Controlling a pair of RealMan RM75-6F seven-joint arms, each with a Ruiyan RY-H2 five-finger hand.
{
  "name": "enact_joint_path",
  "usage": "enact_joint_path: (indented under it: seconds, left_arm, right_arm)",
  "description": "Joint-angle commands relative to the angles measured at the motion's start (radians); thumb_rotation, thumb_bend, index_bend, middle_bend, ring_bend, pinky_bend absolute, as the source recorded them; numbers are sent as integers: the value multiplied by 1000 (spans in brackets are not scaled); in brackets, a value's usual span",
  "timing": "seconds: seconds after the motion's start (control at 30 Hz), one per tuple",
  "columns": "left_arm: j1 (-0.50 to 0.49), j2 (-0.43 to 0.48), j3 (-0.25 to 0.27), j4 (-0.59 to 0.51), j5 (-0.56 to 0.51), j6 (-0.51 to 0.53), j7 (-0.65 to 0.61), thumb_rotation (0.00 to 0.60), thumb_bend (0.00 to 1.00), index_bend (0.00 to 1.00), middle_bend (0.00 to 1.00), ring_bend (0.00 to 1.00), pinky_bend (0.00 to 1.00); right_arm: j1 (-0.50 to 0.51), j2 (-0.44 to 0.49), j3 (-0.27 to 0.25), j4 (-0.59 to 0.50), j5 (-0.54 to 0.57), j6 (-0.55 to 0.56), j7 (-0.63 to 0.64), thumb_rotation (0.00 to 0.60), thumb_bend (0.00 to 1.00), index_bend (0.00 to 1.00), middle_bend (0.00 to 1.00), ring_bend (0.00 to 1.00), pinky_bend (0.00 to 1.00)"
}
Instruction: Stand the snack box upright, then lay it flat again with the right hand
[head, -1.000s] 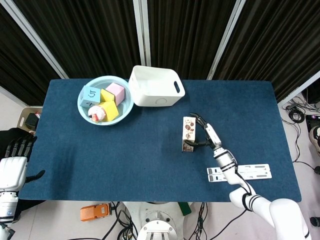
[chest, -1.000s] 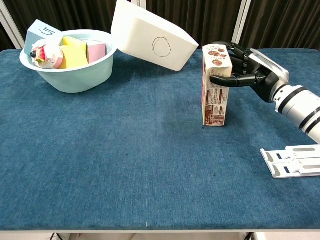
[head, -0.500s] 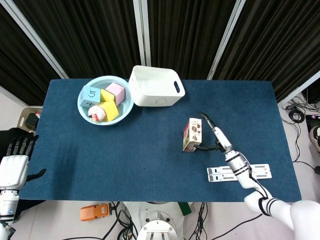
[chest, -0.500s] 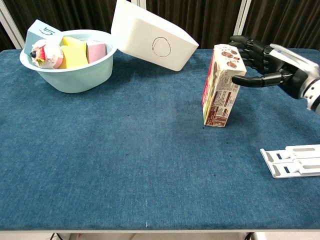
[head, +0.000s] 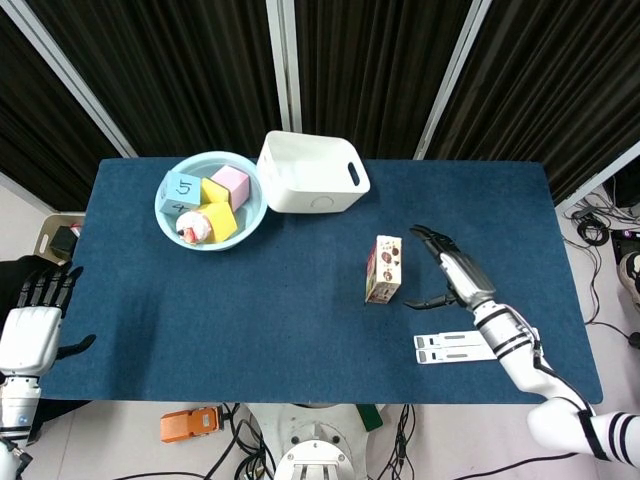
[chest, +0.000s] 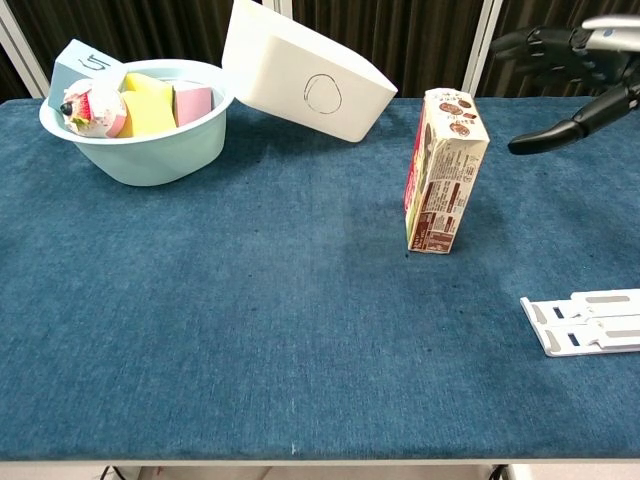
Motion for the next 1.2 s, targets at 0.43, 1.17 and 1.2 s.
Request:
enact_joint_path:
  seconds: [0.43, 1.17, 1.2]
  left_arm:
    - [7, -8, 9, 19, -4, 3, -16, 600, 0, 0, 0, 0, 0]
    - [21, -24, 16, 53, -15, 7, -47, 600, 0, 0, 0, 0, 0]
    - [21, -24, 16, 53, -16, 7, -47, 600, 0, 0, 0, 0, 0]
  right_arm:
    - [356, 26, 48, -221, 736, 7, -647, 512, 93, 0, 0, 0, 0]
    - [445, -147, 51, -84, 861, 81, -756, 506, 328, 419, 388, 374, 316]
    - [434, -144, 53, -83, 839, 77, -739, 509, 335, 448, 409, 400, 360]
